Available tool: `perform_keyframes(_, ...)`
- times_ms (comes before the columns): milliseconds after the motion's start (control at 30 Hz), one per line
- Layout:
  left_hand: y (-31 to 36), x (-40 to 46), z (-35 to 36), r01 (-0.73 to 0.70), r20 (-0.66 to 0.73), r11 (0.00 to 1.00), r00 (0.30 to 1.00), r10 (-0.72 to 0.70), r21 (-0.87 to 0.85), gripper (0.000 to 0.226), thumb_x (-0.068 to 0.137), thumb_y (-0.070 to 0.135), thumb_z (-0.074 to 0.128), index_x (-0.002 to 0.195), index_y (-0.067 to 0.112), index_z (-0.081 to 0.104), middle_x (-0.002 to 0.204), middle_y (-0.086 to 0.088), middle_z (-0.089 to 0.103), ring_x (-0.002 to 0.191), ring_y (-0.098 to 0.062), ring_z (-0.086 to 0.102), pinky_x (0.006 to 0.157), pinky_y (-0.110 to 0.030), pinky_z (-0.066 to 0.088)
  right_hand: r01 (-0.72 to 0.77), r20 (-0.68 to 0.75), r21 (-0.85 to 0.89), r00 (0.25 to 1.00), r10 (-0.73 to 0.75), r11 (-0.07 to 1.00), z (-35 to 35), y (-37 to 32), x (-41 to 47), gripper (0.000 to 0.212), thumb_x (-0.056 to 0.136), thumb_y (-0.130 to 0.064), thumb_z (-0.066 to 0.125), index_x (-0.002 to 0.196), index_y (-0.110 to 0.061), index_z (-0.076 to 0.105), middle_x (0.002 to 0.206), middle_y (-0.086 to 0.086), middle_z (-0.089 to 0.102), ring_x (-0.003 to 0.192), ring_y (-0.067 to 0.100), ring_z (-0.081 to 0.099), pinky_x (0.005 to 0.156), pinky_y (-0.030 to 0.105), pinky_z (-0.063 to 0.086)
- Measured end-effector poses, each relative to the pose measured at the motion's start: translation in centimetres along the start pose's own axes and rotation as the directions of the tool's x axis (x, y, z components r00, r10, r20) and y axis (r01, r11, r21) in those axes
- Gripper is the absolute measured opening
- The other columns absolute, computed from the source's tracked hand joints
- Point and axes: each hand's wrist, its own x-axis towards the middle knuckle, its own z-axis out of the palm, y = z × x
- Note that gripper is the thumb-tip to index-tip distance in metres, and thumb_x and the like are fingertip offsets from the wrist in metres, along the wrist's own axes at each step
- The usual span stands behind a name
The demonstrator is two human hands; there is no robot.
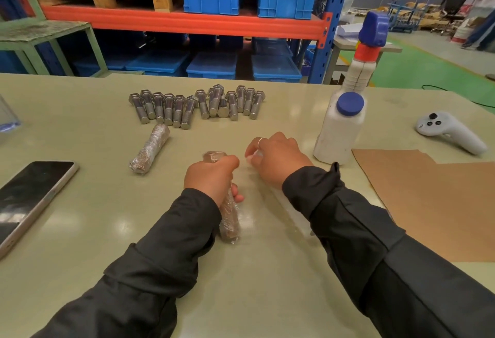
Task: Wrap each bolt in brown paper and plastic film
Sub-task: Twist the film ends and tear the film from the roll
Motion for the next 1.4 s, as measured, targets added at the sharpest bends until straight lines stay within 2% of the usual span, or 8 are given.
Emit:
perform_keyframes(200,-0.4,1.0,-0.7,0.125,0.018,0.985,0.992,-0.124,-0.122,0.023,0.081,0.014,0.064,0.067,0.008,0.046,0.055,-0.005,0.041,0.027,-0.011,0.038,0.035,-0.018,0.037,-0.011,0.095,0.013,0.995,0.009,1.000,-0.2,0.4,0.2,0.045,0.096,-0.045,0.023,0.126,-0.029,0.052,0.124,0.009,0.038,0.119,0.028,0.029,0.085,0.036,0.028)
perform_keyframes(300,-0.7,1.4,-0.9,0.134,0.010,0.983,0.991,-0.134,-0.126,0.025,0.078,0.021,0.068,0.069,0.008,0.049,0.054,-0.006,0.045,0.028,-0.012,0.041,0.038,-0.020,0.039,-0.002,0.087,0.040,0.996,-0.002,0.999,-0.3,0.5,0.0,0.061,0.083,-0.072,0.030,0.121,-0.031,0.054,0.125,0.007,0.038,0.122,0.027,0.029,0.085,0.035,0.027)
perform_keyframes(367,-0.9,1.5,-1.0,0.137,0.005,0.985,0.990,-0.138,-0.109,0.026,0.077,0.026,0.070,0.072,0.008,0.052,0.047,-0.004,0.048,0.028,-0.013,0.044,0.044,-0.024,0.041,0.019,0.071,0.028,0.997,-0.021,0.999,-0.3,0.6,-0.1,0.062,0.076,-0.076,0.042,0.117,-0.032,0.056,0.127,0.005,0.039,0.124,0.026,0.030,0.084,0.032,0.028)
perform_keyframes(600,-0.8,1.3,-0.8,0.123,-0.012,0.987,0.992,-0.125,-0.099,0.023,0.079,0.025,0.070,0.074,0.009,0.055,0.047,-0.005,0.047,0.026,-0.013,0.044,0.042,-0.022,0.042,0.025,0.025,-0.006,0.999,-0.024,1.000,0.4,-0.1,-0.1,0.052,0.074,-0.067,0.058,0.111,-0.030,0.057,0.104,-0.003,0.031,0.121,0.021,0.031,0.078,0.030,0.033)
perform_keyframes(733,-0.7,1.0,-0.5,0.105,-0.036,0.994,0.994,-0.107,-0.042,0.021,0.081,0.020,0.065,0.068,0.008,0.053,0.029,0.002,0.043,0.025,-0.015,0.044,0.057,-0.029,0.045,0.030,-0.009,-0.068,0.999,-0.031,0.997,0.7,-0.6,-0.2,0.049,0.078,-0.063,0.058,0.111,-0.027,0.059,0.111,0.001,0.038,0.120,0.023,0.033,0.075,0.029,0.035)
perform_keyframes(1100,-0.4,0.2,0.1,0.049,-0.060,0.997,0.997,-0.046,0.051,0.021,0.076,0.012,0.062,0.057,0.010,0.055,0.028,0.003,0.043,0.025,-0.016,0.045,0.062,-0.035,0.049,0.010,0.000,-0.097,1.000,-0.010,0.995,0.5,-0.7,-0.1,0.044,0.083,-0.056,0.057,0.115,-0.025,0.058,0.120,0.006,0.041,0.120,0.027,0.033,0.079,0.032,0.038)
perform_keyframes(1233,-0.4,0.1,0.1,0.034,-0.047,0.996,0.998,-0.030,0.078,0.037,0.076,0.012,0.061,0.040,0.012,0.060,0.029,0.003,0.043,0.025,-0.015,0.043,0.054,-0.029,0.046,0.020,-0.004,-0.112,1.000,-0.021,0.994,0.5,-0.7,-0.1,0.043,0.084,-0.054,0.058,0.114,-0.023,0.057,0.120,0.006,0.040,0.120,0.027,0.033,0.077,0.031,0.037)
perform_keyframes(1400,-0.1,-0.6,0.2,0.010,0.000,0.994,1.000,-0.010,0.106,0.036,0.077,0.012,0.060,0.041,0.013,0.059,0.032,0.002,0.042,0.028,-0.015,0.042,0.043,-0.024,0.044,0.019,-0.021,-0.187,1.000,-0.023,0.982,0.7,-0.8,-0.4,0.032,0.090,-0.037,0.054,0.117,-0.020,0.056,0.123,0.007,0.039,0.120,0.028,0.032,0.078,0.035,0.039)
